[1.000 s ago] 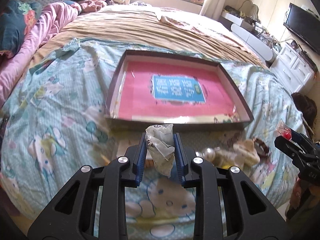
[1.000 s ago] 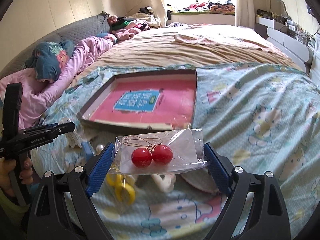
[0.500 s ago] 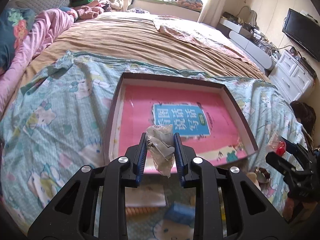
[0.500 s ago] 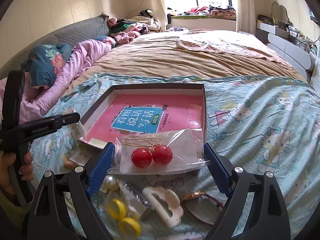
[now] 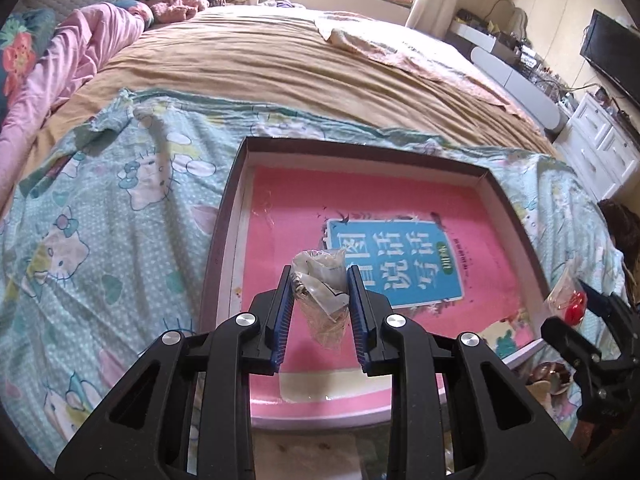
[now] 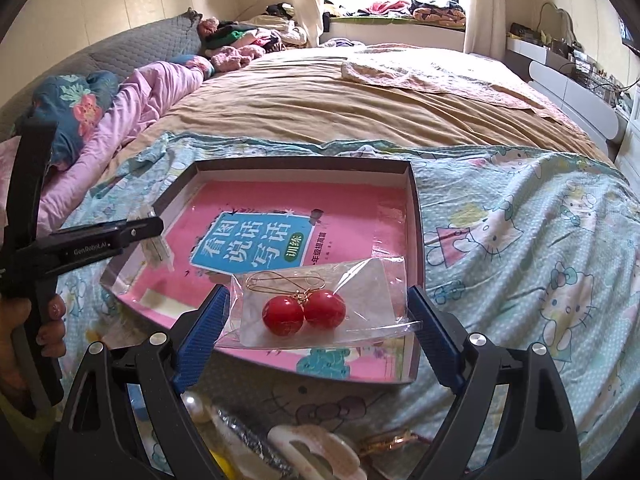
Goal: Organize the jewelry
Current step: 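Carry both bags into the brown box and open both grippers to release them, then withdraw both grippers from the box back toward the remaining items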
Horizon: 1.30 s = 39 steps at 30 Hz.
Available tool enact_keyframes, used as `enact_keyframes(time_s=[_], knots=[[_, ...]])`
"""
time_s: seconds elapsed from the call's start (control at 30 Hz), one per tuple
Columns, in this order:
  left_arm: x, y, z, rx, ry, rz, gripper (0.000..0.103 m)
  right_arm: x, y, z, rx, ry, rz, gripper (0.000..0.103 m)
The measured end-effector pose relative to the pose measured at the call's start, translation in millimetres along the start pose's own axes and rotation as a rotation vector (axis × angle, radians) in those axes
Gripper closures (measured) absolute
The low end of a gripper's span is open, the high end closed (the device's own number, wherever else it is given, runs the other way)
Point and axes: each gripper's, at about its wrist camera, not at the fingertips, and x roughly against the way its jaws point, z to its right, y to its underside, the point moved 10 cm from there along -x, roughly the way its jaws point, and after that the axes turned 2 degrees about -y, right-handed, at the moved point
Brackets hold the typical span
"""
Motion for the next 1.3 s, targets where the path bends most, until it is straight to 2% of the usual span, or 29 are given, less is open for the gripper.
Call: enact_keyframes(time_s=[0.3, 0.37, 0.43, 0.63, 0.8, 0.83, 0.87, 1.03, 1.3], knots=[[-11.1, 9.7, 6.8, -0.062, -0.008, -0.029, 0.08, -23.6, 1.6, 6.7, -0.021, 0.04, -0.058, 0.015], [-12.1, 11.0, 5.9, -0.067, -0.008, -0.038, 0.069, -27.2, 2.6, 10.9, -0.034, 0.056, -0.071, 0.015], [-12.0, 11.6, 6.1, -0.074, -0.005, -0.038, 0.067, -29.4, 4.0, 14.4, -0.062, 0.056, -0.08, 0.015], [-6.9, 13.4, 4.7, -0.075, 0.008, -0.039, 0.045, -31.8, 7.8, 17.5, -0.075, 0.078, -0.091, 0.014], [5.2, 6.7, 7.7, -0.077, 0.022, -0.021, 0.039, -30.5, 9.5, 16.0, -0.086, 0.081, -0.093, 0.011], [7.6, 6.5, 8.2, -0.082, 0.02, -0.018, 0.033, -28.2, 9.4, 15.8, -0.088, 0.081, -0.089, 0.011], [12.2, 6.3, 8.1, -0.083, 0.018, -0.011, 0.023, -26.4, 9.4, 15.6, -0.087, 0.083, -0.086, 0.01], [26.9, 6.6, 5.3, -0.074, 0.01, -0.001, 0.011, -12.3, 7.1, 15.3, -0.098, 0.084, -0.058, 0.008], [52.8, 3.1, -0.6, -0.048, 0.015, 0.028, 0.01, 11.9, 4.3, 9.7, -0.113, 0.062, -0.018, 0.006]])
